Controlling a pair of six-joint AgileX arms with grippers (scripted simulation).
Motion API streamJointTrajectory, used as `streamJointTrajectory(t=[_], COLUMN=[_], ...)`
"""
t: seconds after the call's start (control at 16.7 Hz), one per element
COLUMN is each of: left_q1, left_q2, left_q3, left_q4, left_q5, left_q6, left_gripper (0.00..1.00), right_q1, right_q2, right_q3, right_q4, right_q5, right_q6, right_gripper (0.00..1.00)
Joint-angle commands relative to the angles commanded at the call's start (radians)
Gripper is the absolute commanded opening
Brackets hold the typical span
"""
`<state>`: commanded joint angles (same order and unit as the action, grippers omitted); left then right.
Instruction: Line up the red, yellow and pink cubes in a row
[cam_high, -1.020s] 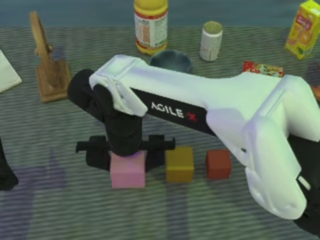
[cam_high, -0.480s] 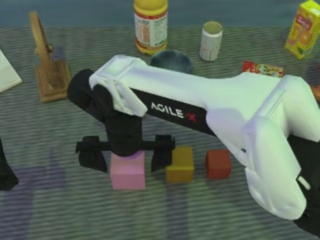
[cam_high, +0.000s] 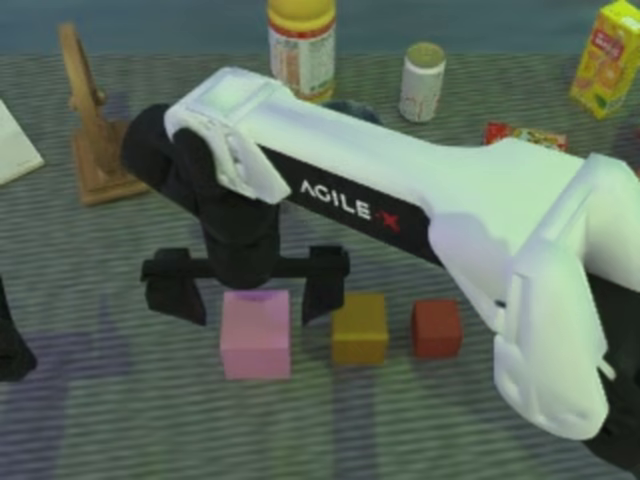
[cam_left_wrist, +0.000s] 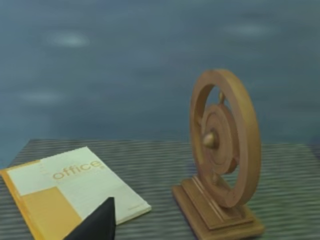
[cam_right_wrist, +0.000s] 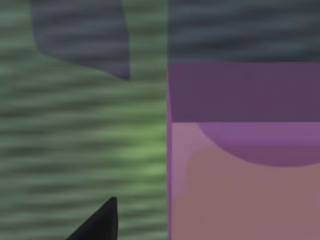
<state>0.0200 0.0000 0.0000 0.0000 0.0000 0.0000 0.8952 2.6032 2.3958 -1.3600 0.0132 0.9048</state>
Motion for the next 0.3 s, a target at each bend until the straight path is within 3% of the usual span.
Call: streamJointTrajectory(t=[0.3], left_q1=[0.000], left_q2=[0.000], left_q3=[0.000], left_q4=[0.000], left_q5=[0.000], left_q6=[0.000], left_gripper=[1.00], right_q1=[0.005], right_q2=[-0.004], right_q3=[0.124], right_q4=[-0.122], right_q5=[0.001], right_q6=[-0.004], right_gripper=[1.00])
